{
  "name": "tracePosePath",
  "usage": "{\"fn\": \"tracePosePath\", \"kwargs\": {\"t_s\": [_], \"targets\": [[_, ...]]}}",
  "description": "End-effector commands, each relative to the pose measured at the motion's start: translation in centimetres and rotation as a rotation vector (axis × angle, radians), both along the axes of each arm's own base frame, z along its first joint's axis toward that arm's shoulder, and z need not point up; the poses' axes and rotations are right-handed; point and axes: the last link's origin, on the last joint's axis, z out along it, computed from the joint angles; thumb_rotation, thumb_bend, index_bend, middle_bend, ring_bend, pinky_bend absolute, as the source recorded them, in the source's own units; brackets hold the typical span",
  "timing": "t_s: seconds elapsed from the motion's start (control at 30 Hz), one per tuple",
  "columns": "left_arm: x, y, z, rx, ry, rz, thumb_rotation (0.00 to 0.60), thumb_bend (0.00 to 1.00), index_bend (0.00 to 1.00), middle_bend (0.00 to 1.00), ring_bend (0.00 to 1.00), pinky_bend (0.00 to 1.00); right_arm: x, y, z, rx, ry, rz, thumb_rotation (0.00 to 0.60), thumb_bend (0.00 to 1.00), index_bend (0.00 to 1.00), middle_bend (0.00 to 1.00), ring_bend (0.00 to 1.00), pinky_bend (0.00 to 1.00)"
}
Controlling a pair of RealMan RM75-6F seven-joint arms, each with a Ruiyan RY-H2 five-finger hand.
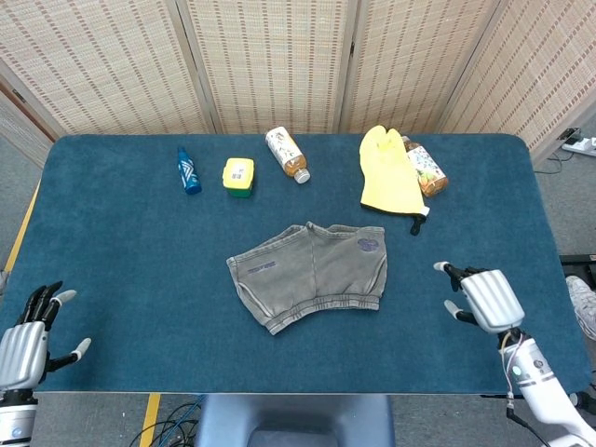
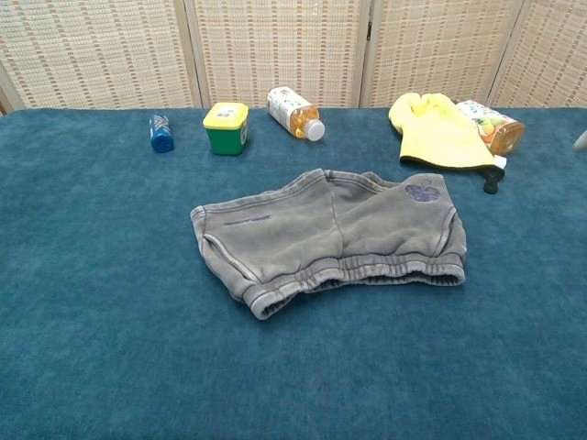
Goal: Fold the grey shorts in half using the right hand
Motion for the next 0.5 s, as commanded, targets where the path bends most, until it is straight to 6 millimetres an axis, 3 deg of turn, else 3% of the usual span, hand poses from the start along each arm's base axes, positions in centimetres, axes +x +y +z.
{"fn": "tracePosePath", "kwargs": {"t_s": [0.03,0.27,0.5], "targets": [[0.1,0.0,0.0,-0.002,0.000,-0.003,0.600,0.25,0.23,0.12,0.07,0.28,1.1,-2.1,-2.0,0.024,0.027,0.057,0.600,0.15,0.35,0.85,0.86,0.96],[0.0,0.0,-0.1,-0.006,0.000,0.004,0.600,0.25,0.23,0.12,0.08,0.28,1.7,-5.5,-6.3,0.130,0.137,0.093,0.600,0.11,0.39,0.93,0.97,1.00],[-0.2,-0.1,-0.2,-0.015,0.004,0.013,0.600,0.25,0.23,0.12,0.08,0.28,1.7,-7.5,-8.8,0.171,0.208,0.103,0.600,0.12,0.41,0.94,0.99,1.00]]}}
